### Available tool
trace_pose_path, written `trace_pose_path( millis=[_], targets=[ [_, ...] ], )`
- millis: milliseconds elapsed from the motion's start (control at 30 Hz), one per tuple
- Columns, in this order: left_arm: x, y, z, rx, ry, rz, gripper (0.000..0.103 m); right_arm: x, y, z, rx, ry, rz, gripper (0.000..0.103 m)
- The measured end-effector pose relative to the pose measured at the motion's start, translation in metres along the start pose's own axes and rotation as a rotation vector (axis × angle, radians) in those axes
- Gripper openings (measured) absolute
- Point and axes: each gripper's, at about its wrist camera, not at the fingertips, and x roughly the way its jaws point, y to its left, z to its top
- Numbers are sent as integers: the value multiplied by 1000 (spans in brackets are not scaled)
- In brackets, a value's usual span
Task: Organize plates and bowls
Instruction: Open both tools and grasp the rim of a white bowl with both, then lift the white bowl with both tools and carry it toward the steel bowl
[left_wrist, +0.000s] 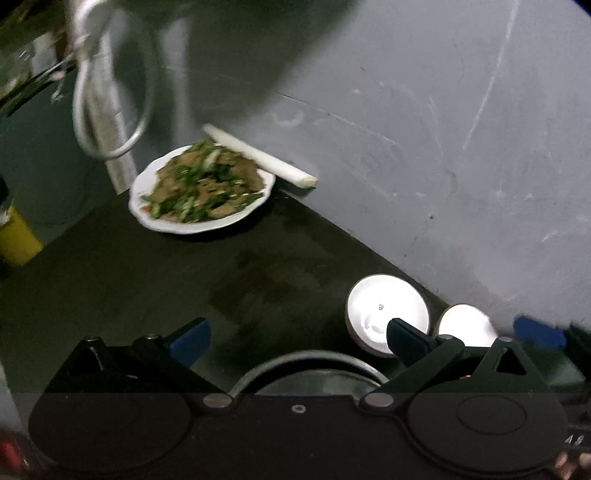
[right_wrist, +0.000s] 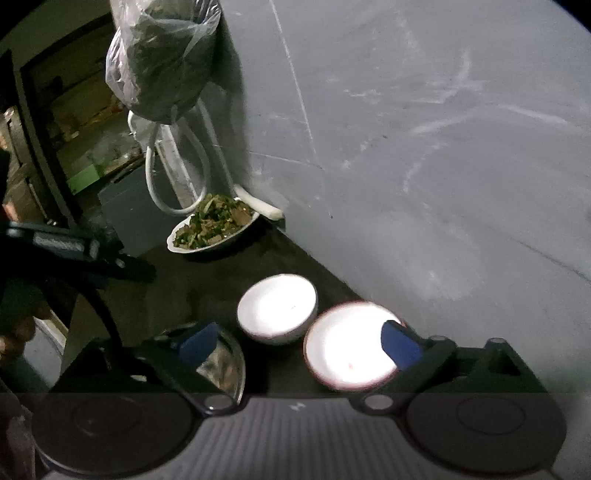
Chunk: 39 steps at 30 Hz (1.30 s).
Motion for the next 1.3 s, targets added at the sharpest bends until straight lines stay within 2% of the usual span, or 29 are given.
trace_pose_path(
  millis=[133,267,333,467,533,700,1000,1133,1233,1300],
  targets=[
    [24,-8,10,60,18,21,101,26,-4,11,-34,13,9,87],
    [42,-9,15,53,46,23,101,52,-6,15,-87,59,-17,74],
    [48,-9,16,47,56,18,97,62,-7,16,-109,79,-19,70],
    [58,-7,17,17,77,-40,79,77,-6,18,-144,106,-19,60],
    [62,-8,18,-2,87,-75,74,85,-4,21,-158,114,-16,56],
    [73,-11,16,-14,126,-97,52,103,1,28,-189,145,-11,46],
    [92,-12,10,-52,179,-112,42,129,4,31,-211,228,-4,37],
    [101,-14,8,-68,202,-106,42,136,0,29,-200,252,-1,24],
    [105,-12,7,-87,211,-114,42,138,0,30,-197,254,1,20],
    [108,-12,5,-92,221,-127,36,139,0,31,-192,258,7,19]
  ],
)
